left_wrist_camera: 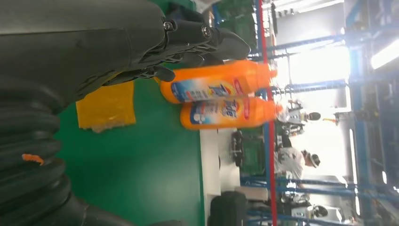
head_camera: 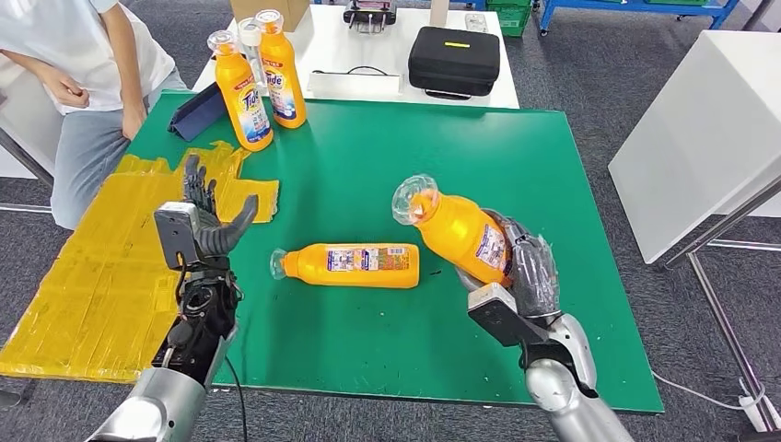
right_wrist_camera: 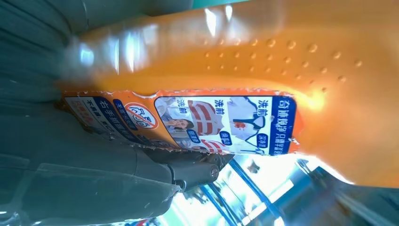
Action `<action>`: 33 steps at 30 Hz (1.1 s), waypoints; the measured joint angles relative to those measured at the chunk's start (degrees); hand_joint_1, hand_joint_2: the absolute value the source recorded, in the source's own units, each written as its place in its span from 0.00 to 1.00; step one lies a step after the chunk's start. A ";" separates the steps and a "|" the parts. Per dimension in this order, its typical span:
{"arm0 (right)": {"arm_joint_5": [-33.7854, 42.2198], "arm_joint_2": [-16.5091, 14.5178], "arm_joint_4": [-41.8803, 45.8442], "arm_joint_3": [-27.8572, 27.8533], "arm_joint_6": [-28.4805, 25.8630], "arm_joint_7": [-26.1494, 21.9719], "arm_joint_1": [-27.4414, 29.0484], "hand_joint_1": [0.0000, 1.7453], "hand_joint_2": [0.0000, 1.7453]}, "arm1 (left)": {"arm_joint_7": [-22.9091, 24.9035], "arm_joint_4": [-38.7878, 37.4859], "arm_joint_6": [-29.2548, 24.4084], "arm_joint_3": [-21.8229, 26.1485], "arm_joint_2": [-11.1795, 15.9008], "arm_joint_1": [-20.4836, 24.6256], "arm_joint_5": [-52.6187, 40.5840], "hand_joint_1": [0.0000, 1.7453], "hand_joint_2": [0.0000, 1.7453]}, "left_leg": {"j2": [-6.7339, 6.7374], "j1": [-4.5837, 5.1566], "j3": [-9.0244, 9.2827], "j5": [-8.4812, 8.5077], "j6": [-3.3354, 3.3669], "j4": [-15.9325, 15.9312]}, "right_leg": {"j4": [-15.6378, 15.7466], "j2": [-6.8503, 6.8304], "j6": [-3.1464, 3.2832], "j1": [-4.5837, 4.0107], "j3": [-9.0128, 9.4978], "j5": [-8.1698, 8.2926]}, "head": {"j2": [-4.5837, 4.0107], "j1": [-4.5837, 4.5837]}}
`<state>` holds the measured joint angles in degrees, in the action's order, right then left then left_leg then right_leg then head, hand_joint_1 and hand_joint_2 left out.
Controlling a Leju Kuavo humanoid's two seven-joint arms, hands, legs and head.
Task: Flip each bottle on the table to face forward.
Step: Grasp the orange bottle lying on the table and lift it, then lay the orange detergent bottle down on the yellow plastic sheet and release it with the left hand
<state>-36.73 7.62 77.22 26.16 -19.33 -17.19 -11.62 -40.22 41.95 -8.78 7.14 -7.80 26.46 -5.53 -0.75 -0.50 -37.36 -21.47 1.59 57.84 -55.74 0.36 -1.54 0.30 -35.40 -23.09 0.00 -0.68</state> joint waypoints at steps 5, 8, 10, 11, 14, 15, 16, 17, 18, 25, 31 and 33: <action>3.43 -5.93 0.35 -1.64 0.98 -4.75 -1.57 1.00 1.00 | 0.00 0.37 2.64 -3.31 -2.76 0.48 -2.37 0.00 1.00 | 0.03 0.01 -0.02 0.01 -0.02 0.00 | 0.00 0.01 0.00 0.01 -0.03 0.02 | -0.01 0.00; 4.70 -9.82 -2.25 -1.64 1.19 -5.52 -3.98 1.00 1.00 | 0.12 0.36 3.62 -5.74 -4.77 1.22 -3.66 0.00 1.00 | 0.02 0.00 -0.02 0.05 -0.07 0.00 | 0.00 0.01 0.01 0.00 -0.04 0.04 | -0.01 -0.01; 5.18 -12.13 -4.43 -1.61 1.22 -5.61 -5.27 1.00 1.00 | 0.38 0.36 3.77 -7.17 -5.91 1.72 -4.31 0.00 1.00 | 0.02 0.00 -0.02 0.06 -0.08 0.00 | -0.01 0.01 0.01 0.00 -0.03 0.04 | -0.01 -0.01; 5.28 -13.10 -5.40 -1.59 1.24 -5.62 -5.72 1.00 1.00 | 0.50 0.36 3.76 -7.75 -6.38 1.91 -4.52 0.00 1.00 | 0.02 0.00 -0.03 0.06 -0.09 0.00 | -0.02 0.01 0.01 -0.01 -0.04 0.04 | 0.00 -0.01; 5.34 -15.12 -7.76 -1.51 1.29 -5.62 -6.78 1.00 1.00 | 0.72 0.36 3.83 -8.95 -7.33 2.29 -4.71 0.00 1.00 | 0.02 -0.01 -0.04 0.06 -0.09 0.00 | -0.03 0.01 0.01 -0.01 -0.05 0.04 | -0.01 -0.01; 5.35 -15.61 -8.60 -1.51 1.38 -5.58 -7.18 1.00 1.00 | 0.81 0.35 4.03 -9.27 -7.53 2.41 -4.73 0.00 1.00 | 0.02 -0.02 -0.05 0.06 -0.09 0.00 | -0.03 0.01 0.01 -0.02 -0.07 0.04 | -0.01 -0.02; 5.38 -16.13 -9.69 -1.54 1.51 -5.47 -7.68 1.00 1.00 | 0.91 0.34 4.30 -9.58 -7.76 2.56 -4.75 0.00 1.00 | 0.02 -0.02 -0.07 0.06 -0.09 0.00 | -0.03 0.01 0.01 -0.02 -0.09 0.04 | -0.01 -0.02; 5.46 -16.68 -10.95 -1.61 1.64 -5.29 -8.25 1.00 1.00 | 1.03 0.33 4.68 -9.92 -8.03 2.71 -4.77 0.00 1.00 | 0.02 -0.03 -0.09 0.06 -0.09 0.00 | -0.03 0.01 0.02 -0.03 -0.10 0.03 | -0.01 -0.02; 5.57 -17.28 -12.39 -1.81 1.72 -5.09 -8.82 1.00 1.00 | 1.14 0.33 5.26 -10.31 -8.35 2.83 -4.76 0.00 1.00 | 0.01 -0.03 -0.10 0.06 -0.09 0.00 | -0.02 0.01 0.02 -0.03 -0.12 0.03 | 0.00 -0.02; 4.88 -19.47 -19.61 -5.67 2.33 -4.54 -10.33 1.00 1.00 | 2.63 1.15 17.77 -12.06 -9.90 2.94 1.80 0.00 1.00 | -0.04 -0.03 -0.15 0.06 -0.09 0.00 | -0.02 0.00 0.01 -0.02 -0.13 0.04 | -0.01 0.00; 3.37 -19.80 -21.08 -7.90 3.35 -4.35 -10.00 1.00 1.00 | 3.10 2.66 19.87 -12.27 -9.98 2.88 3.28 0.00 1.00 | -0.04 -0.04 -0.17 0.05 -0.09 0.00 | -0.02 0.00 0.01 -0.03 -0.17 0.04 | -0.01 -0.01; 2.52 -19.86 -21.10 -8.46 4.05 -4.29 -9.66 1.00 1.00 | 3.17 3.69 20.67 -12.59 -9.97 2.78 3.72 0.00 1.00 | -0.04 -0.05 -0.18 0.05 -0.09 0.00 | -0.02 0.00 0.01 -0.05 -0.18 0.03 | 0.00 -0.02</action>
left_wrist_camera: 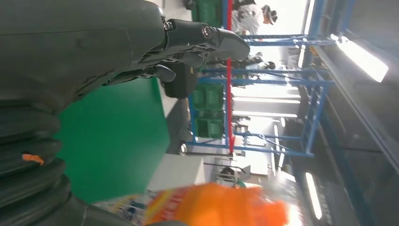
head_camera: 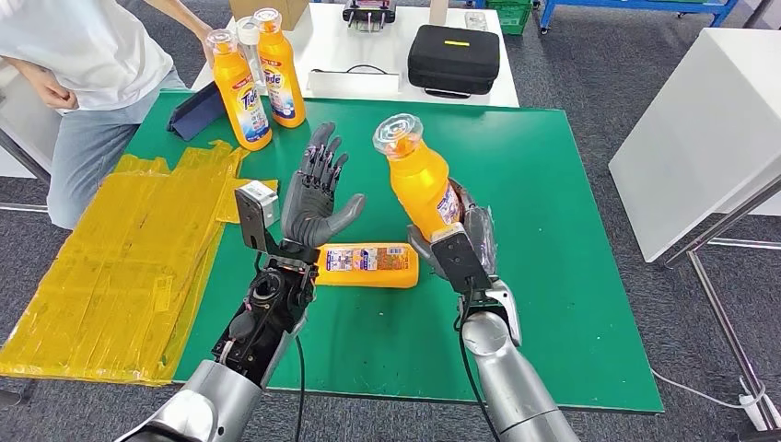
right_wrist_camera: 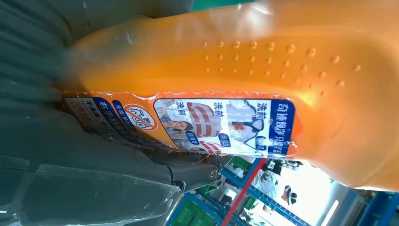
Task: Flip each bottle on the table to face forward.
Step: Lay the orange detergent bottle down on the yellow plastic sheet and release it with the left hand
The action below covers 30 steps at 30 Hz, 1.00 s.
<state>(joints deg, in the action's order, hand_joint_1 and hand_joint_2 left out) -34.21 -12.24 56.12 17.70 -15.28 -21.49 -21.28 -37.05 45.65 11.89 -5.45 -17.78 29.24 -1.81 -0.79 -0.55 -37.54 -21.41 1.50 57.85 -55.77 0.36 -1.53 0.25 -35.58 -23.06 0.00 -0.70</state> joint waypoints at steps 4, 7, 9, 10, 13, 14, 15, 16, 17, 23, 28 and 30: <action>-1.03 -0.03 0.01 -0.73 1.01 0.01 0.65 1.00 1.00 | 0.46 2.61 1.67 -1.03 0.01 -0.47 1.05 0.00 1.00 | 0.00 -0.01 -0.02 0.00 0.00 0.00 | 0.00 0.00 0.00 0.00 -0.01 0.00 | 0.00 0.01; -1.22 -0.02 -0.01 -0.95 1.43 -0.04 0.72 1.00 1.00 | 0.73 4.28 1.76 -1.90 0.01 -1.03 1.16 0.00 1.00 | 0.00 -0.01 -0.03 0.00 0.00 0.00 | 0.00 0.00 0.00 0.00 -0.02 0.00 | 0.00 0.01; -1.15 -0.02 -0.14 -0.99 1.75 -0.26 0.67 1.00 1.00 | 1.02 5.04 0.76 -2.74 0.03 -1.30 0.55 0.00 1.00 | -0.01 -0.01 -0.04 0.00 0.00 0.00 | 0.00 0.00 0.00 0.00 -0.02 0.00 | 0.00 0.01; -1.09 -0.02 -0.28 -0.99 1.86 -0.44 0.63 1.00 1.00 | 1.13 5.22 0.01 -3.23 0.07 -1.36 0.09 0.00 1.00 | -0.01 -0.01 -0.04 0.00 0.00 0.00 | 0.00 0.00 0.00 0.00 -0.02 0.00 | 0.00 0.01; -0.92 -0.05 -0.91 -0.98 1.98 -0.97 0.44 1.00 1.00 | 1.17 5.30 -1.68 -4.61 0.21 -1.47 -0.94 0.00 1.00 | -0.01 0.00 -0.05 0.00 0.00 0.00 | 0.00 0.00 0.00 0.00 -0.02 0.00 | -0.01 0.01; -0.86 -0.10 -1.12 -0.98 2.02 -1.14 0.35 1.00 1.00 | 1.15 5.30 -2.04 -4.99 0.25 -1.50 -1.11 0.00 1.00 | -0.01 0.00 -0.05 0.00 0.00 0.00 | 0.00 0.00 0.00 0.00 -0.02 0.00 | -0.01 0.01; -0.76 -0.18 -1.32 -0.94 2.15 -1.37 0.24 1.00 1.00 | 1.10 5.29 -2.42 -5.31 0.28 -1.52 -1.29 0.00 1.00 | -0.01 0.00 -0.05 0.00 0.00 0.00 | 0.00 0.00 0.00 0.00 -0.02 0.00 | -0.01 0.01; -0.66 -0.32 -1.50 -0.87 2.40 -1.65 0.09 1.00 1.00 | 1.03 5.26 -2.73 -5.59 0.30 -1.52 -1.42 0.00 1.00 | 0.00 -0.01 -0.05 0.00 0.00 0.00 | 0.00 0.00 0.00 0.00 -0.02 0.00 | -0.01 0.01; -0.57 -0.53 -1.63 -0.74 2.72 -1.91 -0.08 1.00 1.00 | 0.93 5.19 -2.97 -5.88 0.31 -1.52 -1.55 0.00 1.00 | 0.00 -0.01 -0.05 0.00 0.00 0.00 | 0.00 0.00 0.00 0.00 -0.03 0.00 | 0.00 0.00; -1.23 -1.92 0.04 1.47 4.34 -1.47 -0.36 1.00 1.00 | -0.15 3.99 -2.96 -7.45 0.30 -1.41 -1.95 0.00 1.00 | 0.01 -0.03 -0.06 0.00 -0.01 0.00 | -0.01 0.01 0.00 -0.01 -0.08 0.00 | 0.00 0.00; -2.54 -2.40 3.31 3.42 5.79 -0.23 -0.38 1.00 1.00 | -0.89 2.50 -2.28 -8.05 0.23 -0.79 -2.05 0.00 1.00 | 0.02 -0.03 -0.08 0.00 -0.01 0.00 | 0.00 0.01 0.01 -0.01 -0.09 0.00 | -0.01 0.01; -3.06 -2.55 4.14 4.26 6.52 -0.13 -0.46 1.00 1.00 | -1.14 2.00 -1.99 -8.11 0.17 -0.58 -2.09 0.00 1.00 | 0.02 -0.03 -0.08 0.00 -0.01 0.00 | 0.00 0.01 0.01 -0.01 -0.09 0.00 | 0.00 0.01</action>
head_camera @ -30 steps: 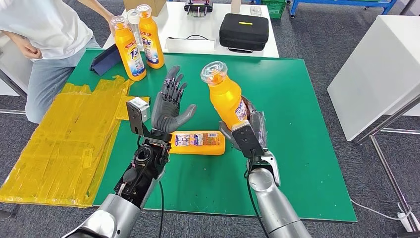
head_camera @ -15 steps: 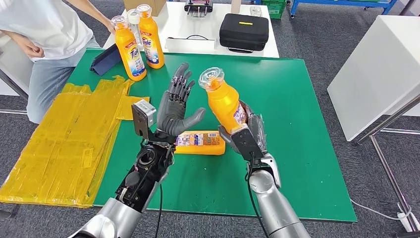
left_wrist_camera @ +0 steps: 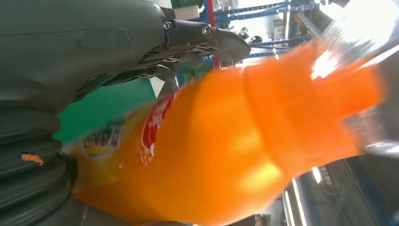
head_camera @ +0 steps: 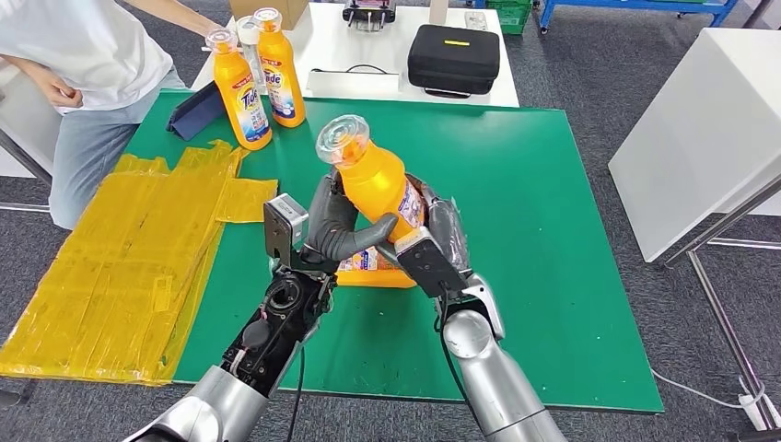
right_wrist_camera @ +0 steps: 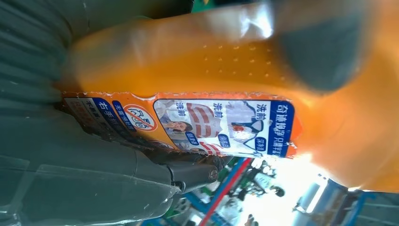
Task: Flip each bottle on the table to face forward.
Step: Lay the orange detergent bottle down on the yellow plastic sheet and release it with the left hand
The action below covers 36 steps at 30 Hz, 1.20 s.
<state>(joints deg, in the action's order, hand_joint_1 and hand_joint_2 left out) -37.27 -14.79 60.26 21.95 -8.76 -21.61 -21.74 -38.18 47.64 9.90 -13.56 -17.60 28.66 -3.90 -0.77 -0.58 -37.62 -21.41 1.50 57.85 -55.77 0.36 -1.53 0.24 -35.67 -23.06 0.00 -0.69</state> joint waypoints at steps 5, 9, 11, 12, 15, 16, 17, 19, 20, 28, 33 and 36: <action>-0.48 -0.40 0.77 1.87 0.52 0.02 -0.53 1.00 1.00 | -0.22 -1.18 0.18 -0.14 -0.06 0.64 -0.16 0.00 1.00 | -0.01 0.00 0.00 0.01 -0.01 0.00 | 0.00 -0.01 0.00 0.00 0.00 0.01 | 0.00 0.00; -0.63 -0.57 0.66 2.48 1.18 0.02 -0.83 1.00 1.00 | -0.40 -1.49 0.06 -0.17 -0.06 0.64 -0.16 0.00 1.00 | 0.00 0.00 -0.01 0.01 -0.01 0.00 | -0.01 0.00 0.00 0.00 0.00 0.01 | -0.01 -0.01; -0.84 -0.72 0.19 2.97 1.44 0.02 -1.11 1.00 1.00 | -0.56 -1.54 -0.02 -0.17 -0.05 0.64 -0.14 0.00 1.00 | 0.00 0.00 -0.01 0.01 -0.01 0.00 | -0.01 0.00 0.00 0.00 0.00 0.01 | 0.00 -0.01; -0.93 -0.81 -0.11 3.18 1.46 0.02 -1.24 1.00 1.00 | -0.62 -1.56 -0.02 -0.17 -0.04 0.64 -0.13 0.00 1.00 | -0.01 0.00 -0.01 0.01 -0.01 0.00 | -0.01 0.00 0.00 0.00 0.00 0.01 | 0.00 -0.01; -1.10 -0.99 -0.94 3.43 1.34 0.02 -1.61 1.00 1.00 | -0.70 -1.69 -0.14 -0.16 -0.01 0.64 -0.06 0.52 1.00 | -0.01 0.00 -0.02 0.01 -0.01 0.00 | -0.01 0.00 0.01 0.00 0.00 0.01 | -0.01 -0.01; -1.18 -1.01 -1.20 3.46 1.34 0.02 -1.71 1.00 1.00 | -0.75 -1.75 -0.22 -0.15 -0.01 0.64 -0.03 0.77 1.00 | -0.01 0.00 -0.02 0.01 -0.01 0.00 | -0.01 0.00 0.01 0.00 0.00 0.00 | -0.01 -0.01; -1.28 -1.02 -1.47 3.47 1.37 0.02 -1.82 1.00 1.00 | -0.83 -1.83 -0.38 -0.15 0.00 0.64 -0.03 1.00 1.00 | -0.01 0.00 -0.02 0.01 -0.01 0.00 | -0.01 0.00 0.01 0.00 0.00 0.00 | -0.01 -0.01; -1.50 -1.03 -2.07 3.47 1.41 0.00 -2.04 1.00 1.00 | -1.05 -1.97 -0.89 -0.15 0.01 0.59 -0.05 1.00 1.00 | -0.01 0.00 -0.02 0.01 -0.01 0.00 | -0.01 0.00 0.01 0.00 0.00 0.00 | 0.00 -0.01; -1.59 -1.04 -2.36 3.47 1.41 -0.02 -2.13 1.00 1.00 | -1.19 -2.01 -1.23 -0.15 0.01 0.54 -0.06 1.00 1.00 | -0.01 0.00 -0.02 0.01 -0.01 0.00 | -0.01 0.00 0.01 0.00 0.00 0.01 | 0.00 0.00; -1.86 -1.23 -3.95 3.49 1.46 -0.25 -2.23 1.00 1.00 | -1.81 -1.91 -2.53 -0.01 0.05 -0.18 0.29 1.00 1.00 | -0.01 0.00 -0.02 0.01 -0.01 0.00 | -0.01 0.00 0.01 0.00 -0.01 0.00 | 0.00 -0.01; -1.95 -1.34 -4.81 3.53 1.56 -0.58 -2.23 1.00 1.00 | -1.80 -1.76 -2.94 0.03 0.21 -0.59 0.29 1.00 1.00 | -0.01 -0.01 -0.02 0.01 -0.01 0.00 | -0.01 0.00 0.01 0.00 -0.02 0.00 | 0.00 -0.01; -1.99 -1.46 -5.41 3.53 1.67 -0.93 -2.27 1.00 1.00 | -1.75 -1.45 -3.43 0.03 0.38 -0.99 0.29 1.00 1.00 | 0.00 -0.01 -0.02 0.01 -0.01 0.00 | -0.01 0.00 0.01 0.00 -0.02 0.00 | 0.00 -0.01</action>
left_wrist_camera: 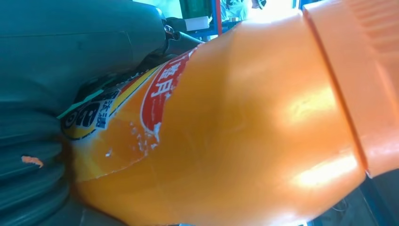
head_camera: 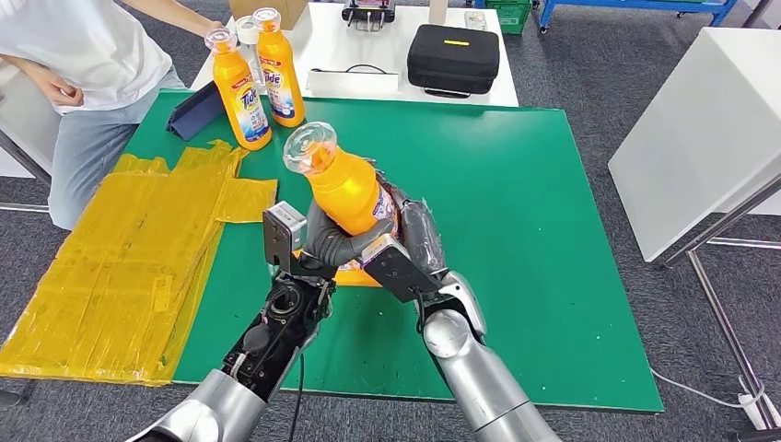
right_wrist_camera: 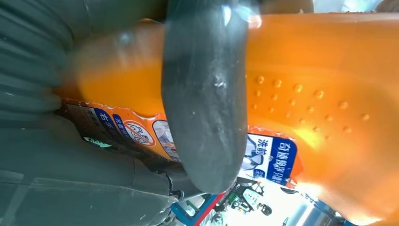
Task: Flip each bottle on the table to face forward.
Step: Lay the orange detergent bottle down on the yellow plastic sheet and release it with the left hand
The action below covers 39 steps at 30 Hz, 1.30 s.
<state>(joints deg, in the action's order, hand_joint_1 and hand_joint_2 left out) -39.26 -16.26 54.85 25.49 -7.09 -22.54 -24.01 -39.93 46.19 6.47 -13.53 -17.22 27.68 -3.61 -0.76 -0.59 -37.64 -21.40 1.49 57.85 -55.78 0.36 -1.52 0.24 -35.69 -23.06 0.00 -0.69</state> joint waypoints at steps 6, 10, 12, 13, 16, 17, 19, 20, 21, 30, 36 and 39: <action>-0.03 -0.31 -1.06 0.04 0.21 -0.32 -0.18 1.00 1.00 | 0.13 0.99 -0.90 0.00 0.32 -0.91 -0.08 1.00 1.00 | -0.01 0.00 -0.01 0.00 0.00 0.00 | 0.00 0.00 0.00 0.00 0.00 0.00 | -0.01 -0.01; 0.05 -0.40 -1.50 0.29 0.70 -0.34 -0.32 0.10 1.00 | 0.74 2.11 -2.39 0.01 0.44 -1.63 -0.67 1.00 1.00 | -0.01 0.00 -0.01 0.00 0.00 0.00 | 0.00 0.00 0.00 0.00 -0.01 0.00 | -0.01 -0.01; 0.21 -0.40 -1.56 0.53 0.87 -0.29 -0.17 0.00 1.00 | 0.93 2.54 -2.87 0.03 0.58 -1.86 -0.92 1.00 1.00 | 0.00 0.00 -0.01 0.00 0.00 0.00 | 0.00 0.00 0.00 0.00 -0.02 0.00 | -0.01 -0.01; 0.38 -0.39 -1.50 0.64 0.91 -0.25 -0.01 0.00 1.00 | 0.97 2.69 -3.02 0.04 0.67 -2.00 -1.02 1.00 1.00 | 0.00 0.00 0.00 0.00 0.00 0.00 | 0.00 0.00 0.00 0.00 -0.02 0.00 | -0.01 0.00; 0.91 -0.17 -0.35 0.88 0.94 -0.13 1.10 0.00 1.00 | 0.99 3.11 -3.47 0.03 0.96 -2.63 -1.27 1.00 1.00 | 0.00 0.00 -0.01 0.00 0.00 0.00 | 0.01 0.00 0.00 0.00 -0.04 -0.01 | 0.00 0.01; 0.98 -0.01 0.37 0.96 0.96 -0.09 1.67 0.00 1.00 | 0.99 3.30 -3.70 0.03 1.04 -2.79 -1.35 1.00 1.00 | 0.00 0.00 -0.02 0.00 0.00 0.00 | 0.01 0.00 0.00 0.00 -0.04 -0.01 | 0.00 0.00; 1.03 0.32 1.79 1.13 0.97 -0.05 2.92 0.00 1.00 | 0.99 3.66 -4.10 0.04 1.16 -2.92 -1.44 1.00 1.00 | 0.00 0.00 -0.04 -0.01 0.00 0.00 | 0.01 0.00 0.00 0.00 -0.05 -0.01 | 0.00 -0.01; 1.03 0.47 2.34 1.24 0.97 -0.04 3.46 0.00 1.00 | 1.00 3.79 -4.28 0.06 1.22 -2.91 -1.44 1.00 1.00 | 0.00 0.00 -0.04 -0.01 0.00 0.00 | 0.01 0.00 0.00 0.00 -0.05 -0.01 | 0.00 0.00; 1.03 0.58 2.79 1.33 0.97 -0.04 3.94 0.00 1.00 | 1.00 3.91 -4.41 0.08 1.27 -2.90 -1.44 1.00 1.00 | 0.00 0.00 -0.04 -0.01 0.00 0.00 | 0.01 0.00 0.00 0.00 -0.05 -0.01 | 0.00 0.00; 1.80 2.76 12.47 1.44 1.14 -0.04 10.04 0.00 1.00 | 0.88 4.28 -7.90 0.79 1.91 -2.44 -1.32 1.00 1.00 | -0.01 0.00 -0.05 -0.01 0.00 0.00 | 0.01 -0.01 0.00 0.00 -0.06 -0.01 | 0.00 -0.01; 2.52 5.26 20.84 1.95 1.93 -0.31 13.33 0.00 1.00 | 0.85 4.28 -8.21 1.90 2.56 -2.35 -1.03 1.00 1.00 | 0.00 0.00 -0.08 -0.04 -0.03 0.00 | 0.01 0.00 0.00 0.00 -0.08 -0.01 | 0.00 0.00; 3.06 5.94 22.24 2.69 1.59 -1.14 13.72 0.00 1.00 | 0.62 4.32 -9.24 2.11 2.71 -2.41 -1.50 1.00 1.00 | 0.00 0.00 -0.07 -0.04 -0.05 0.00 | 0.01 0.00 0.00 0.00 -0.08 -0.01 | 0.00 0.01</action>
<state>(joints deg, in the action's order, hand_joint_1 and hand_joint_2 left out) -36.20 -10.32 77.09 28.17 -5.50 -23.68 -10.29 -39.32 50.51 -2.77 -11.42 -14.51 25.26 -5.11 -0.76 -0.59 -37.72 -21.44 1.44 57.85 -55.77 0.36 -1.52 0.24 -35.77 -23.07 0.00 -0.69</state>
